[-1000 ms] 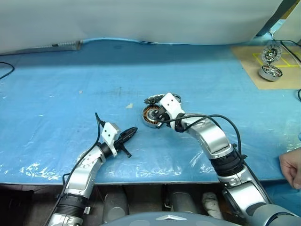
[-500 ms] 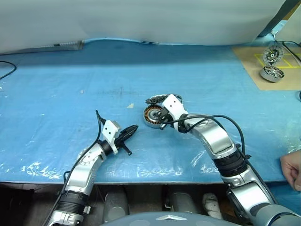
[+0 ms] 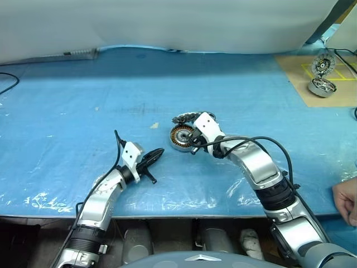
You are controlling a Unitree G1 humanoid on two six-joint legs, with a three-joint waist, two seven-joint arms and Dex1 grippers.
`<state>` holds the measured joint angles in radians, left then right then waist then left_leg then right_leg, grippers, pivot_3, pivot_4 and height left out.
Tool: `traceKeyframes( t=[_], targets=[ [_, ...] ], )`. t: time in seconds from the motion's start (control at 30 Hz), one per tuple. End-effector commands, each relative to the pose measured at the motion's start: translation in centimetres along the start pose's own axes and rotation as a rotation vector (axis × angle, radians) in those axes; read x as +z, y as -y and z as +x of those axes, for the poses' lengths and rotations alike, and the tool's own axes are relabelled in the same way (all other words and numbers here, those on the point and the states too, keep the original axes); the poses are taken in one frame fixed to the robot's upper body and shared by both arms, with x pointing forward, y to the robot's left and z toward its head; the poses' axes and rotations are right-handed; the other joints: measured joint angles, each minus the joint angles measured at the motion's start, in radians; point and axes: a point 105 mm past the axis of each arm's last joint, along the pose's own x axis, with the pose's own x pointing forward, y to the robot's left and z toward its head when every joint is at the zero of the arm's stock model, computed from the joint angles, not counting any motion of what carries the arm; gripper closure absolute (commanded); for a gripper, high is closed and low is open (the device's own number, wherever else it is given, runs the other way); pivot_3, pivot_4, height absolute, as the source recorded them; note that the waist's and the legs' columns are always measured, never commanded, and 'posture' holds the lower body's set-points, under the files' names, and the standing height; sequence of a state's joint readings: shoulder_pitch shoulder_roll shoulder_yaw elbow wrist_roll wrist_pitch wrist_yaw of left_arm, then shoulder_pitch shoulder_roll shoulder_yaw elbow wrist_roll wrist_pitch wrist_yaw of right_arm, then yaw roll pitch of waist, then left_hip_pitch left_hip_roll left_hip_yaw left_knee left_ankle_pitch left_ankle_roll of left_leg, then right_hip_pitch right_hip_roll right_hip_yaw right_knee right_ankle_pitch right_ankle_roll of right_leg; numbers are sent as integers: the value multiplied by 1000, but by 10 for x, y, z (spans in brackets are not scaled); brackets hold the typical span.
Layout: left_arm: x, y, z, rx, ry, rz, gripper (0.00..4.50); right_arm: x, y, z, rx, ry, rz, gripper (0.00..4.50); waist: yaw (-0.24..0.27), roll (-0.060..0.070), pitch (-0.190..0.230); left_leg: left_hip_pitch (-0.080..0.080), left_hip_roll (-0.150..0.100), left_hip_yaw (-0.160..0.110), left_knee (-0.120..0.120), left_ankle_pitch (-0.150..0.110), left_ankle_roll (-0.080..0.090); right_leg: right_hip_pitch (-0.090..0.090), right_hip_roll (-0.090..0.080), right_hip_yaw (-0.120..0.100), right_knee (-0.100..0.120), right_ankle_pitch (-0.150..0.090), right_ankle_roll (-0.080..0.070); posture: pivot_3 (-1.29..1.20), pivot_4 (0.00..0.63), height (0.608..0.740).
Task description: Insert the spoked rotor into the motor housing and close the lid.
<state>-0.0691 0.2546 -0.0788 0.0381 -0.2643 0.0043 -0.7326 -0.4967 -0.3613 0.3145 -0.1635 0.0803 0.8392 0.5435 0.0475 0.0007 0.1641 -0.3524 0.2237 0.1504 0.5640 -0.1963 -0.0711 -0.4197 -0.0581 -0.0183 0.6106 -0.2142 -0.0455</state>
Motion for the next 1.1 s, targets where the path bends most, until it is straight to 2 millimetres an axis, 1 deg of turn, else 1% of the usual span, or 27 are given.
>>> traceKeyframes(
  t=[0.03, 0.1, 0.23, 0.3, 0.37, 0.4, 0.5, 0.57, 0.6, 0.67, 0.73, 0.83, 1.1],
  targets=[
    [11, 3, 0, -7, 35, 26, 4500, 20, 2, -9, 13, 89, -18, 4431, 0, 0, 0, 0, 0, 0, 0, 0, 0, 0, 0, 0, 0, 0, 0, 0, 150, 740],
    [13, 1, 0, -5, 36, 30, 4500, 25, 9, -20, 22, 112, -47, 4431, 0, 0, 0, 0, 0, 0, 0, 0, 0, 0, 0, 0, 0, 0, 0, 0, 150, 740],
    [16, -2, 2, -5, 34, 34, 4500, 16, 32, -36, -2, 39, -182, 4431, 9, 0, 0, -1, 0, 0, 0, 0, 0, 0, 0, 0, -1, 0, 0, 0, 150, 740],
    [16, -2, 3, -6, 32, 35, 4500, 11, 46, -42, -13, 0, -174, 4431, 9, 0, 0, 0, 0, 0, 0, 0, 0, 0, 0, 0, -1, 0, 0, 0, 150, 740],
    [16, -3, 4, -9, 31, 36, 4500, 11, 62, -46, -37, -29, -164, 4431, 2, 0, 0, 0, 0, 0, 0, 0, 0, 0, 0, 0, -1, 0, 0, 0, 150, 740],
    [17, -3, 5, -12, 31, 36, 4500, 12, 70, -47, -47, -37, -161, 4264, -1, 0, 0, 0, 0, 0, 0, 0, 0, 0, 0, 0, 0, 0, 0, 0, 150, 740],
    [18, -2, 7, -17, 31, 37, 4500, 16, 88, -45, -78, -49, -172, 3515, -5, 0, 0, 0, 0, 1, 0, 0, 0, 0, 0, 0, 0, 0, 0, 0, 150, 740],
    [18, -2, 7, -18, 32, 38, 4500, 21, 101, -42, -103, -42, -170, 2863, -5, 0, 0, 0, 0, 1, 0, 0, 0, 0, 0, 0, 0, 0, 0, 0, 150, 740],
    [18, -2, 6, -17, 32, 38, 4500, 23, 105, -40, -105, -37, -170, 2455, -4, 0, 0, 0, 0, 1, 1, 0, 0, 0, 0, 0, 0, 0, 0, 0, 150, 740],
    [17, -1, 5, -16, 30, 38, 4500, 26, 113, -37, -102, -29, -174, 1824, -3, 0, 0, -1, 0, 1, 0, 0, 0, -1, 0, 0, 0, 0, -1, 0, 150, 740],
    [16, 0, 3, -14, 28, 39, 4500, 28, 118, -31, -85, -20, -186, 1824, -4, 0, 0, -2, 0, 1, 0, 0, 0, -1, 0, 0, 0, 0, -1, 0, 150, 740],
    [15, -1, 0, -8, 24, 40, 4500, 32, 120, -22, -50, -6, -190, 1824, -4, 0, 0, -2, 0, 1, 1, 0, 1, -2, 0, 0, 1, 0, -1, 0, 150, 740],
    [8, -1, -6, 21, 18, 36, 4500, 33, 118, -12, -5, -11, -216, 1824, -3, 0, 0, -5, 1, 1, 3, 0, 1, -4, 0, -1, 2, 0, -1, 0, 150, 740]
  ],
)
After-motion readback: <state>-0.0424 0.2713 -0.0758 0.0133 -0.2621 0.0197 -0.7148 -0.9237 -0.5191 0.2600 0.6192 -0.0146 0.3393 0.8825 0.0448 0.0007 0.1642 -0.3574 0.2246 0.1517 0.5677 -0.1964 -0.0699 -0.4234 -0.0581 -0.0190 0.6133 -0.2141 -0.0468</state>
